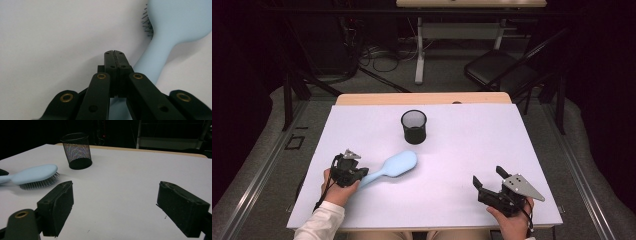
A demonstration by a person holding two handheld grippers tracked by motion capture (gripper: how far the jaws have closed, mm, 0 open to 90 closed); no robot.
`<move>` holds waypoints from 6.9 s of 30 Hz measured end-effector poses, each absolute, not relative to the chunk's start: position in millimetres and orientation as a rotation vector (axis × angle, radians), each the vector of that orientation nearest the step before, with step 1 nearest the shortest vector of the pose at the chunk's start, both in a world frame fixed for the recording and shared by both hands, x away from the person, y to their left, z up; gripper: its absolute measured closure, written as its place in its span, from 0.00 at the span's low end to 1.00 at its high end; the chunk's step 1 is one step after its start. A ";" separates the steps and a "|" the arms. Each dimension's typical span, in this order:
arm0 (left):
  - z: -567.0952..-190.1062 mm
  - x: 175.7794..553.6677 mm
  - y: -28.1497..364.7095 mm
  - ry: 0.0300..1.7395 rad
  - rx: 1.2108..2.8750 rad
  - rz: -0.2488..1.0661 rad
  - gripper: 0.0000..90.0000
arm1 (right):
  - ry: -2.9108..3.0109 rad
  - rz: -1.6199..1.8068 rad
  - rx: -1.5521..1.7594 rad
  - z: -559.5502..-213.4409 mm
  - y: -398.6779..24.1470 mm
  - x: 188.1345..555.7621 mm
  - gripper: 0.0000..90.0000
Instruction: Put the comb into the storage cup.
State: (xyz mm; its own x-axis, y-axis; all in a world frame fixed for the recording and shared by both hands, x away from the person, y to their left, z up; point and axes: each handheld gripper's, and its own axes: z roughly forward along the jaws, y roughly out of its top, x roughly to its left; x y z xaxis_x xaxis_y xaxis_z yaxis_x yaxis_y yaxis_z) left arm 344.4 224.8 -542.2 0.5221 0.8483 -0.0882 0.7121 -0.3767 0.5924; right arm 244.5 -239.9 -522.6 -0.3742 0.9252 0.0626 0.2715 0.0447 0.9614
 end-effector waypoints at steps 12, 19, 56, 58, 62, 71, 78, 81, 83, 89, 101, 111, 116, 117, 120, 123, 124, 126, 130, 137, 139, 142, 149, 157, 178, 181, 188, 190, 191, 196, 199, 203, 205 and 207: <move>-542.5 329.1 220.7 1.220 2.190 0.297 1.00 | 1.710 1.355 1.208 -522.3 -239.9 244.3 0.15; -542.6 324.4 217.5 1.200 2.202 0.308 1.00 | 1.709 1.358 1.213 -522.2 -240.4 244.1 0.15; -537.3 321.7 234.7 1.242 2.062 0.348 0.93 | 1.714 1.359 1.210 -522.9 -240.3 245.5 0.15; -536.9 321.5 235.7 1.251 2.050 0.355 0.91 | 1.714 1.359 1.211 -522.9 -240.4 245.5 0.15; -536.3 321.6 238.7 1.264 2.027 0.367 0.87 | 1.713 1.357 1.209 -522.8 -240.7 245.6 0.15; -535.2 321.5 245.9 1.289 1.971 0.369 0.78 | 1.713 1.358 1.210 -522.7 -240.9 245.5 0.15; -535.8 322.1 249.8 1.314 1.919 0.372 0.67 | 1.714 1.358 1.209 -522.8 -240.9 245.6 0.15; -535.2 322.7 251.1 1.317 1.914 0.365 0.63 | 1.714 1.358 1.208 -522.7 -240.7 245.4 0.15; -535.4 323.3 252.1 1.289 1.908 0.394 0.60 | 1.714 1.358 1.208 -522.7 -240.7 245.4 0.15; -533.9 324.6 255.7 1.292 1.890 0.387 0.58 | 1.714 1.358 1.209 -522.6 -240.8 245.4 0.15; -531.9 324.1 259.7 1.254 1.850 0.424 0.41 | 1.714 1.359 1.208 -522.6 -240.5 245.3 0.15; -529.1 324.8 255.5 1.185 1.847 0.380 0.26 | 1.714 1.360 1.208 -522.7 -240.0 245.2 0.15; -529.7 325.0 252.3 1.163 1.848 0.375 0.17 | 1.714 1.361 1.208 -522.6 -240.2 245.2 0.15; -530.0 325.1 251.6 1.161 1.848 0.381 0.16 | 1.717 1.358 1.210 -522.5 -240.3 245.0 0.15; -530.8 325.9 250.1 1.166 1.849 0.365 0.05 | 1.714 1.361 1.208 -522.6 -240.1 245.2 0.15; -530.3 325.9 249.8 1.156 1.844 0.357 0.01 | 1.715 1.361 1.207 -522.6 -240.1 245.2 0.15; -530.1 325.8 249.7 1.155 1.841 0.358 0.01 | 1.716 1.358 1.208 -522.4 -240.2 245.0 0.15; -530.2 325.7 249.7 1.156 1.837 0.361 0.01 | 1.717 1.359 1.207 -522.4 -240.3 245.0 0.15; -530.4 325.1 249.8 1.146 1.833 0.369 0.01 | 1.716 1.358 1.207 -522.4 -240.1 245.0 0.15; -528.3 322.9 246.9 1.117 1.851 0.374 0.01 | 1.717 1.359 1.207 -522.5 -240.1 245.0 0.15; -528.3 322.6 245.7 1.100 1.860 0.377 0.01 | 1.717 1.359 1.207 -522.4 -240.0 245.0 0.15; -527.6 321.5 243.5 1.081 1.870 0.380 0.01 | 1.715 1.361 1.207 -522.6 -240.1 245.2 0.15; -526.5 319.4 237.7 1.061 1.903 0.392 0.02 | 1.717 1.360 1.205 -522.6 -239.8 245.1 0.15; -527.3 318.8 232.6 1.023 1.960 0.414 0.02 | 1.715 1.361 1.206 -522.6 -240.0 245.2 0.15; -527.3 318.3 227.9 1.005 2.014 0.419 0.02 | 1.719 1.361 1.206 -522.7 -239.9 245.3 0.15; -527.6 318.7 227.3 1.008 2.023 0.416 0.02 | 1.718 1.361 1.205 -522.7 -240.0 245.2 0.15; -525.9 320.4 223.8 1.001 2.050 0.388 0.02 | 1.725 1.358 1.203 -522.8 -239.7 245.3 0.15; -525.0 321.2 222.4 0.999 2.066 0.386 0.02 | 1.723 1.362 1.203 -523.0 -239.6 245.7 0.15; -524.5 321.7 221.6 1.000 2.074 0.387 0.02 | 1.722 1.362 1.205 -522.9 -239.6 245.6 0.15; -522.6 323.7 219.7 1.007 2.097 0.372 0.02 | 1.719 1.363 1.207 -522.8 -239.9 245.4 0.15; -521.7 324.3 218.9 1.010 2.118 0.362 0.02 | 1.720 1.362 1.206 -523.0 -240.3 245.8 0.15; -520.8 324.9 218.2 1.020 2.139 0.345 0.02 | 1.720 1.361 1.211 -523.1 -240.4 246.0 0.15; -520.6 325.6 217.8 1.030 2.157 0.335 0.02 | 1.720 1.362 1.213 -523.2 -240.2 246.0 0.15; -520.7 326.6 217.7 1.038 2.169 0.329 0.02 | 1.720 1.363 1.213 -523.2 -239.9 245.9 0.15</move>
State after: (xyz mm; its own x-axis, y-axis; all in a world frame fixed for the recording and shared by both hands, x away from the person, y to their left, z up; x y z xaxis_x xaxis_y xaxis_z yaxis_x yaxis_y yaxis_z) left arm 326.6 217.7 -520.7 0.6465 0.7598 -0.0681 0.5823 -0.4339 0.6875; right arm 245.9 -239.9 -523.2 -0.3831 0.9212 0.0685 0.2770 0.0438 0.9599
